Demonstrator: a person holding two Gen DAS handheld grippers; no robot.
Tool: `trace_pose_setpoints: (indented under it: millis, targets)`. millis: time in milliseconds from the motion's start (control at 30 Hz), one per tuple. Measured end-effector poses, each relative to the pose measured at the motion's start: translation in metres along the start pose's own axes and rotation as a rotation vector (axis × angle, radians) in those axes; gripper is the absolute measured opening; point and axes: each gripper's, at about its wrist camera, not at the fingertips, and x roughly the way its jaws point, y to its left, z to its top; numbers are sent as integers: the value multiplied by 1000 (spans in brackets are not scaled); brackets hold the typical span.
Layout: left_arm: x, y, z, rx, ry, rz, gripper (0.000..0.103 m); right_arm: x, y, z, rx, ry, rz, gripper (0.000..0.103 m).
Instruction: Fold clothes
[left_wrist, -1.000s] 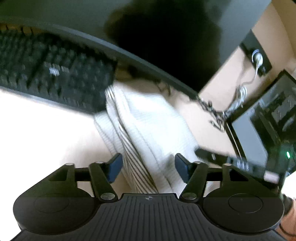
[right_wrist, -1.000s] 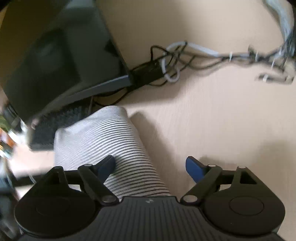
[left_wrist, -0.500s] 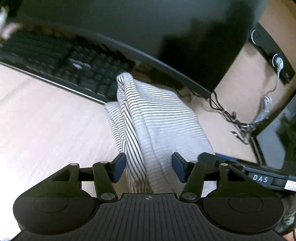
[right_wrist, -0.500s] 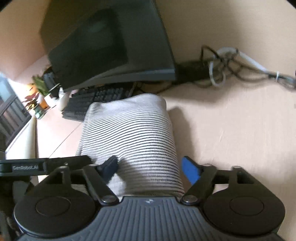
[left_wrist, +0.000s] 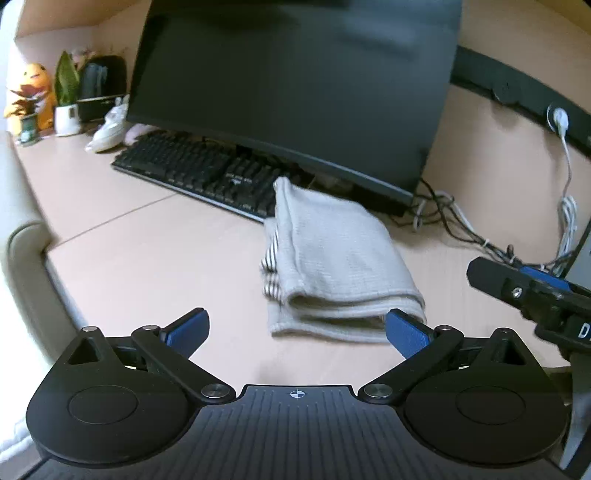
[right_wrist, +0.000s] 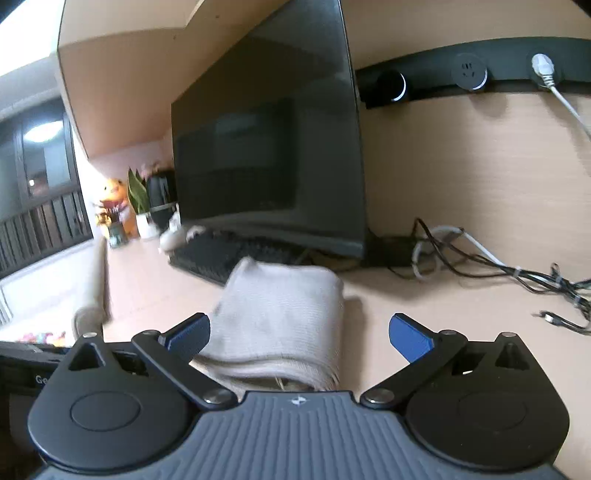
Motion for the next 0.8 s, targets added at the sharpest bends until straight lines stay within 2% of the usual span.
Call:
trace_pose_setpoints:
  millis: [100,233,333,800]
  targets:
    - [-10,-15,-9,35,-18,39,103,-16,-1,-14,-18,13,-47,103]
    - [-20,-22,-10,24,-27,76,103,-28,-6,-16,-13,9,-35,103]
    - [-27,-27,-8,20,-23,104,103,-34,-8,-15,-23,-11,-59,103]
    - [-40,-23,-3,-33,-28,105,103,-31,-20,-10,-7,36,-141,103]
